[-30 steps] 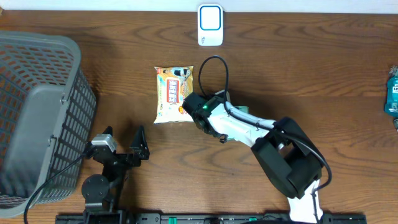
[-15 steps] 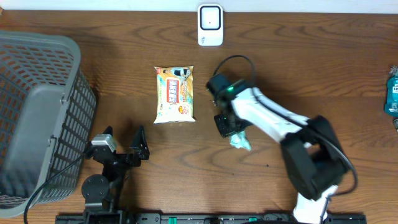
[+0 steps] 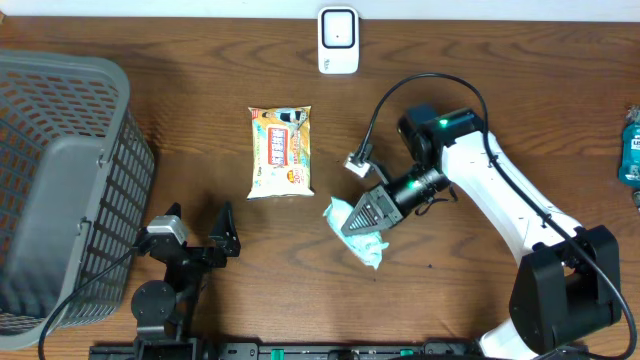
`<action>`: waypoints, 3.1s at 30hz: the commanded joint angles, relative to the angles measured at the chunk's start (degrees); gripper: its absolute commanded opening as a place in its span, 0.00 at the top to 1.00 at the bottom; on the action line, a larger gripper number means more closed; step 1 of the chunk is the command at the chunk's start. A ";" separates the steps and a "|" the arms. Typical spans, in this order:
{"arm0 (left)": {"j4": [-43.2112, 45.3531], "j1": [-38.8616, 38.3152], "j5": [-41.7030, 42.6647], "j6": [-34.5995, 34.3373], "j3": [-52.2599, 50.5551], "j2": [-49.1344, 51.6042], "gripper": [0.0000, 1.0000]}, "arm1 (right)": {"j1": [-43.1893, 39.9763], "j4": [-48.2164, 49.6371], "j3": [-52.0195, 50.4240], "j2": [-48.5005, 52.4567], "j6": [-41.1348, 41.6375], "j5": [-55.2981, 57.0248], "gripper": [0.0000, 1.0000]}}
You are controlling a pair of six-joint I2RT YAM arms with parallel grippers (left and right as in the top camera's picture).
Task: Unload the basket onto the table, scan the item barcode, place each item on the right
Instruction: 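Reach the right gripper to the green wipes pack and grasp it, then lift the wipes pack and hold it at the scanner, then carry the wipes pack to the right side and drop it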
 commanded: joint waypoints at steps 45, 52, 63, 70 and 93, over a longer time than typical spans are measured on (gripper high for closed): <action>-1.77 0.17 0.72 -0.09 -0.98 -0.37 0.02 | 1.16 71.82 0.31 3.82 32.85 44.92 0.99; -1.77 0.17 0.72 -0.09 -0.98 -0.37 0.02 | 1.16 79.52 10.99 14.97 31.54 56.04 0.99; -1.77 0.17 0.72 -0.09 -0.98 -0.37 0.02 | 1.33 76.39 43.32 37.07 28.09 67.43 0.99; -1.77 0.17 0.72 -0.09 -0.98 -0.37 0.02 | 1.53 75.41 51.08 43.58 27.82 71.87 0.99; -1.77 0.17 0.72 -0.09 -0.98 -0.37 0.02 | -18.25 21.92 57.48 37.35 31.91 93.90 0.99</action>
